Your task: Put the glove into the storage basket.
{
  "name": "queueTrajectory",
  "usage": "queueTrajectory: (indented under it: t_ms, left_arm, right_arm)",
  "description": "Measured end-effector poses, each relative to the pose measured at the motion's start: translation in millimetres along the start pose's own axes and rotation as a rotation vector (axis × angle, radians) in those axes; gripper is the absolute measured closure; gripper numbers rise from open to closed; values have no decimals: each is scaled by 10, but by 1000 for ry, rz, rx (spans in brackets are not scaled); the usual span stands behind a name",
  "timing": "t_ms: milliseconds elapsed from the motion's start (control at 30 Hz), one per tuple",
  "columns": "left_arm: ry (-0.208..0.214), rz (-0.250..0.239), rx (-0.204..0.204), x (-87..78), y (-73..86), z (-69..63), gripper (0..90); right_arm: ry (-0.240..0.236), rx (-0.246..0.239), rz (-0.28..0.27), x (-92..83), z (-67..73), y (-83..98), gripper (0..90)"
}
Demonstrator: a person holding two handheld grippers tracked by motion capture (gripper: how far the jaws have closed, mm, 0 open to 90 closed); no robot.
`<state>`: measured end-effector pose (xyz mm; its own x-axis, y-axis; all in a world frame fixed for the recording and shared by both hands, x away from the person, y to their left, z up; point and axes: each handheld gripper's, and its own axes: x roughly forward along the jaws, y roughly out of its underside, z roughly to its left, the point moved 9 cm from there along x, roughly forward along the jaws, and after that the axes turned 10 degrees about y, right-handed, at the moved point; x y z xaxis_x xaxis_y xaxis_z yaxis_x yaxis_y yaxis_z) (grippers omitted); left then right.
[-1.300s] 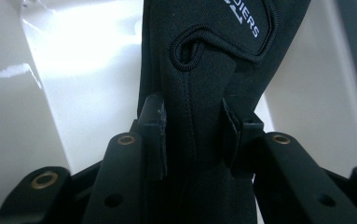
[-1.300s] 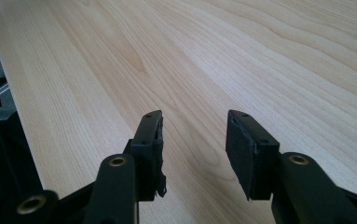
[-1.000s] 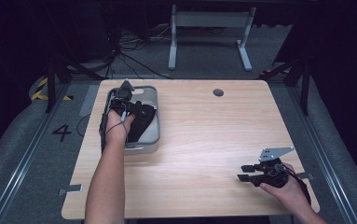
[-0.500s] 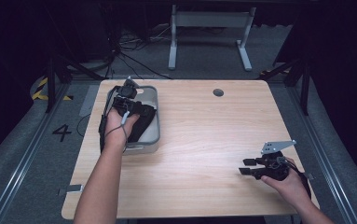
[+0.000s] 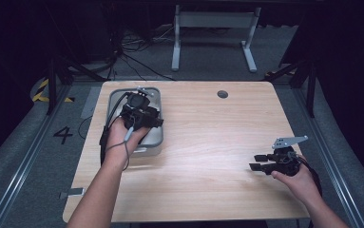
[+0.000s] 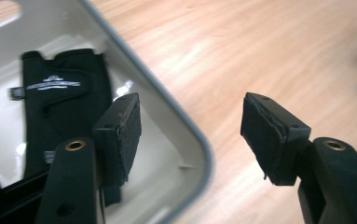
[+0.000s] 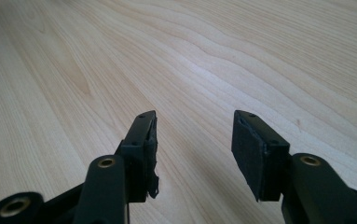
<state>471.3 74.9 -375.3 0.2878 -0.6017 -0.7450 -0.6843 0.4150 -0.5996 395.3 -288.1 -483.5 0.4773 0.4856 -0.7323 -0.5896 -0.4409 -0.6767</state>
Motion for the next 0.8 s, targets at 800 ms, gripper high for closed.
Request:
queueTrajectory:
  t_ms: [800]
  left_arm:
    - [182, 27, 168, 375, 882, -726, 372]
  right_arm:
    - [23, -3, 28, 22, -86, 155, 510]
